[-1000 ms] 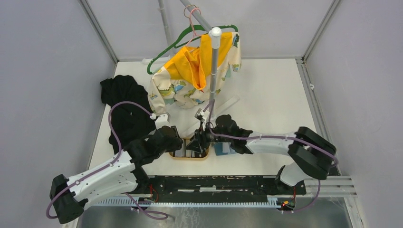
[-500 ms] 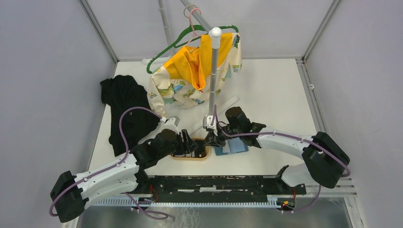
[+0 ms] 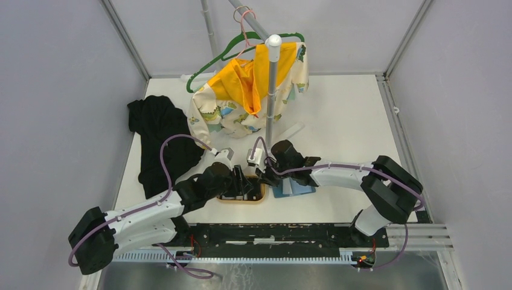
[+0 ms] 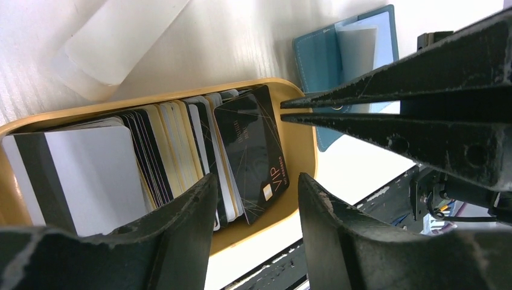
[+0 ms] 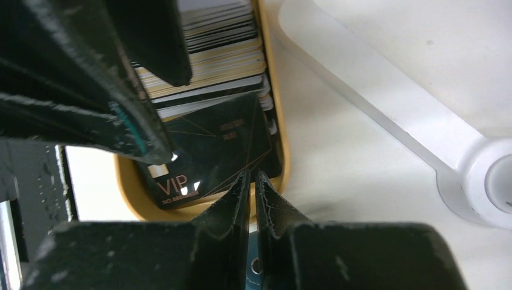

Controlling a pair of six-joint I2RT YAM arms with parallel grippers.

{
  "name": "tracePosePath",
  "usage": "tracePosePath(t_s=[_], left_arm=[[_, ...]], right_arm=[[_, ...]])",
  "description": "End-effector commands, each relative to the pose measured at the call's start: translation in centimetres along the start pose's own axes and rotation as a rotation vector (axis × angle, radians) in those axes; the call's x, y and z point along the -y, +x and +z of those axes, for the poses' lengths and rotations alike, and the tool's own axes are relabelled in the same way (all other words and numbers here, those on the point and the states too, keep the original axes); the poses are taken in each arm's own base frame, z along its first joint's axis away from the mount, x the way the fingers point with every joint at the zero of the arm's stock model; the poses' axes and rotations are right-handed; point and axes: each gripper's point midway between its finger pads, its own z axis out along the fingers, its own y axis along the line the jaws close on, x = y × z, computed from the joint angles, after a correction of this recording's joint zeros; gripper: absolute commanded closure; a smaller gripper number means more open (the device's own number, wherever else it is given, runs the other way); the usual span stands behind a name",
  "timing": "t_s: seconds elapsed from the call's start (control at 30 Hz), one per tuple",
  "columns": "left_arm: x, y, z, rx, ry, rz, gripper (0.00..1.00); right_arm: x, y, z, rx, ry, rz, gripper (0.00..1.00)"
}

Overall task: Put the credit cards into the card holder
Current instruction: Pick up the credit card from the storage box.

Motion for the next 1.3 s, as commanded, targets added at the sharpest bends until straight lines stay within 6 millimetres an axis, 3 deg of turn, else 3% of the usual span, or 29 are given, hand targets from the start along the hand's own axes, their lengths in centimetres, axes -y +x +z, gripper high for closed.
tracePosePath(t_s=[0.0, 0.6, 0.93, 1.27], left_arm=[[2.1, -1.2, 0.2, 0.025, 0.067, -0.001, 0.42], [2.9, -0.5, 1.6, -0.024, 0.09, 0.005, 0.44], [4.0, -1.2, 1.5, 0.0, 0.138, -0.007, 0.53], [3.1, -0.8, 2.6, -0.017, 0.067, -0.004, 0.66]], right_arm=[[1.3, -1.2, 0.6, 0.016, 0.058, 0.056, 0.88], [0.2, 0.1, 1.7, -0.02, 0.0, 0.153, 0.88], [0.0, -0.2, 1.4, 0.006, -0.039, 0.208, 0.87], [-0.1, -0.4, 1.1, 0.029, -0.069, 0.249, 0.87]])
